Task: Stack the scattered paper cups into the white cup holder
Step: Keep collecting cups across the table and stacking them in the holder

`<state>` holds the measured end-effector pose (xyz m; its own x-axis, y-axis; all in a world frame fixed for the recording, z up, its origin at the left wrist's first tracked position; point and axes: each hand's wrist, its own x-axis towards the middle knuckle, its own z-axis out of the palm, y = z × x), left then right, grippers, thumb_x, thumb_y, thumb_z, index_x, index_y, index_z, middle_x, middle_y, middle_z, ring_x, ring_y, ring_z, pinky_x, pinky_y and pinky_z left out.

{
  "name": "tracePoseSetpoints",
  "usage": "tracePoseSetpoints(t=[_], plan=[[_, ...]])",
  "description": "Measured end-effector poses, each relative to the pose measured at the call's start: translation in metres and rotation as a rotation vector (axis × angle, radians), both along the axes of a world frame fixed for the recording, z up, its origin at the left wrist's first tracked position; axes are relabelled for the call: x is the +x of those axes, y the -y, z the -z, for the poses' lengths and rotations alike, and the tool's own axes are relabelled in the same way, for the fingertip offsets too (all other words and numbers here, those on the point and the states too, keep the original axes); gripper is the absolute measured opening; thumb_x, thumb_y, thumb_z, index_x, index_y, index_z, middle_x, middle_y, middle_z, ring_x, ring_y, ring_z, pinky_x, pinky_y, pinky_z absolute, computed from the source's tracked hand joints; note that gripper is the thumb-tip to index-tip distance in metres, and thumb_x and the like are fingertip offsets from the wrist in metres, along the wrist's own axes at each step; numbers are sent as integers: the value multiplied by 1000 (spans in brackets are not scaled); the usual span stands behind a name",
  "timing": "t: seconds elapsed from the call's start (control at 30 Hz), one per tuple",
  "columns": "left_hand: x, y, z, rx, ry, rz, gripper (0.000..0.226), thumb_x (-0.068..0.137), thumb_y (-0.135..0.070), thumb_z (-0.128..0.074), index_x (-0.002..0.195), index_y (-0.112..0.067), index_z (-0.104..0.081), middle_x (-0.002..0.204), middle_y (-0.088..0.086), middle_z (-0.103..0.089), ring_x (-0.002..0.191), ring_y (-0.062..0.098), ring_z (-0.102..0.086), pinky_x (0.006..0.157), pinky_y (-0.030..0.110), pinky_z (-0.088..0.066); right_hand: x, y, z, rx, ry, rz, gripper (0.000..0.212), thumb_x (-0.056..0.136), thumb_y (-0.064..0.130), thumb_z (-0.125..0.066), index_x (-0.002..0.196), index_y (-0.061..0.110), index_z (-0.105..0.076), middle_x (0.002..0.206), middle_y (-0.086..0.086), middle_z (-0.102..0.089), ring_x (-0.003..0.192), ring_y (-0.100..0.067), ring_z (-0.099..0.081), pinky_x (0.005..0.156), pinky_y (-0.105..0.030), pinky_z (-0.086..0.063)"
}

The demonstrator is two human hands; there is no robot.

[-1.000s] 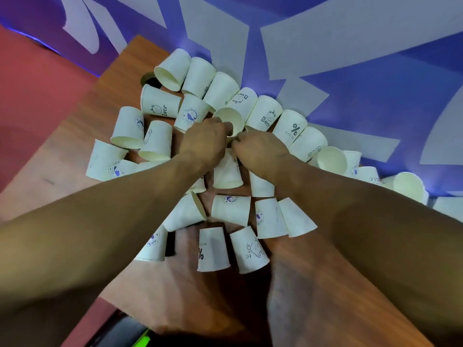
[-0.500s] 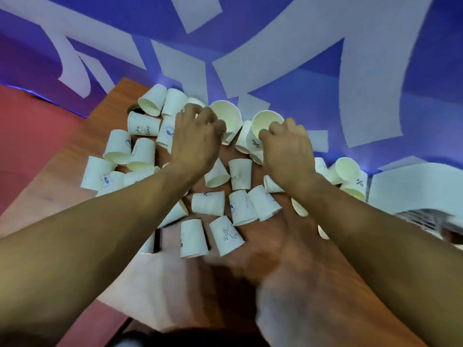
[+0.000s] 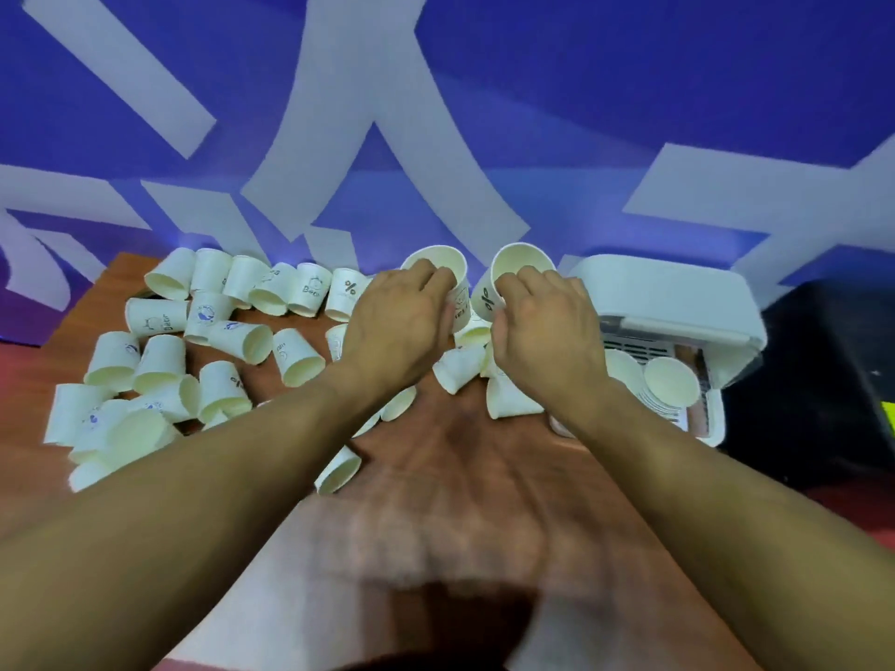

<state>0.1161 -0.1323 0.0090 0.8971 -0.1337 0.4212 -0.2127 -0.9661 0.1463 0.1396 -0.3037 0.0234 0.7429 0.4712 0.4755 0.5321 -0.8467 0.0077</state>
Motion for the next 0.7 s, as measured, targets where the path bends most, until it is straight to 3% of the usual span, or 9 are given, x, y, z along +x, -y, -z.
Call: tracePoseSetpoints(t=[0.1,0.33,0.5,0.7], plan=[[-1,51,-7,-2,2,47,14,92,-24,-51,93,-11,-56,83,7,-57,63,31,-51,55,33,-30,-7,57,4,57,-8,59,13,79,21,-46,78,11,-55,71,-6,-54,63,-29,-50,61,-35,-36],[3,159,-4,18,-6,189,10,85,-21,-63,87,-12,-59,76,6,-61,62,29,-55,57,29,-26,-7,175,24,100,-62,193,7,76,15,-56,78,9,-58,72,-8,-55,65,-32,-52,61,-40,-41],[17,201,9,77,-95,269,10,83,-20,-65,84,-14,-57,72,5,-61,61,29,-55,53,29,-26,6,216,40,39,-117,246,7,76,14,-59,80,9,-60,71,-8,-55,65,-32,-53,64,-40,-41],[35,223,32,151,-213,316,7,84,-18,-60,81,-16,-55,69,5,-56,61,30,-52,55,31,-24,18,227,64,-70,-336,264,4,71,10,-62,71,12,-58,67,-7,-56,67,-33,-55,67,-41,-43]])
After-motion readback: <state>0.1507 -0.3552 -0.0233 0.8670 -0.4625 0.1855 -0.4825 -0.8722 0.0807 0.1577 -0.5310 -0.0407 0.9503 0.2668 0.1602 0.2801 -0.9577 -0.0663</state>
